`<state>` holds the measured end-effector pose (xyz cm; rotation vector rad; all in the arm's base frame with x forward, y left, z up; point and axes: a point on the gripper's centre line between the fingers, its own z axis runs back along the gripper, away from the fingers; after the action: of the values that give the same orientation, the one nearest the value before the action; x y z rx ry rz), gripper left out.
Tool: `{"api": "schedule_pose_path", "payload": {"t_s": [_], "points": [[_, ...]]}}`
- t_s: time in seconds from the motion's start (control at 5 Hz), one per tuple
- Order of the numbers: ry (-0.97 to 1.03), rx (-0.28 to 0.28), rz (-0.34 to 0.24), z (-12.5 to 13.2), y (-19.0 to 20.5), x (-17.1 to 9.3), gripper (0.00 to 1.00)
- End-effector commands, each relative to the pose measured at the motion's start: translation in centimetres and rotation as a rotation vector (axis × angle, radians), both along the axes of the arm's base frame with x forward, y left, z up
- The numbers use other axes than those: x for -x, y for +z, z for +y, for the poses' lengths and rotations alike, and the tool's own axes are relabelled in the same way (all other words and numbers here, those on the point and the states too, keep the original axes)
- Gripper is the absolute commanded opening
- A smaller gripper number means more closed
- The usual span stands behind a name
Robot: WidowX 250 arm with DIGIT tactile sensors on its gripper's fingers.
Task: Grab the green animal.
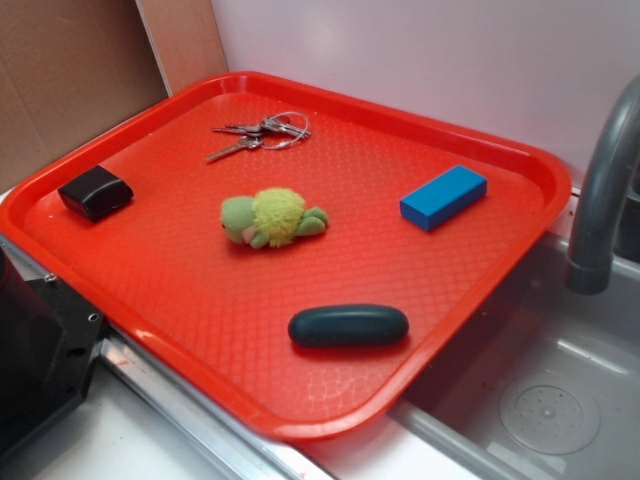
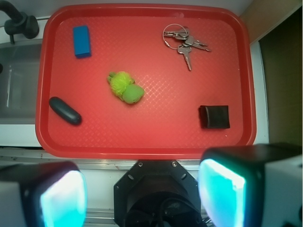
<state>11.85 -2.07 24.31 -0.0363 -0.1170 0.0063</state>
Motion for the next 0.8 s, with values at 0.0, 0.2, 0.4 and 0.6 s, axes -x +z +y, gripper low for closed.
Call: {"api": "schedule_pose_path", "payload": {"t_s": [0.0,0.2,0.4,0.6], "points": [[0.000,0.000,0.000,0.0,0.0,0.0,1.00],[-0.009,-0.036,0.013,-0.5,-1.0,-3.9,1.00],[-0.003,-0.098,0.034,-0.3,-2.1,-8.8,1.00],[-0.071,-0.100,0.092,-1.1,-4.4,-10.3,1.00]]}}
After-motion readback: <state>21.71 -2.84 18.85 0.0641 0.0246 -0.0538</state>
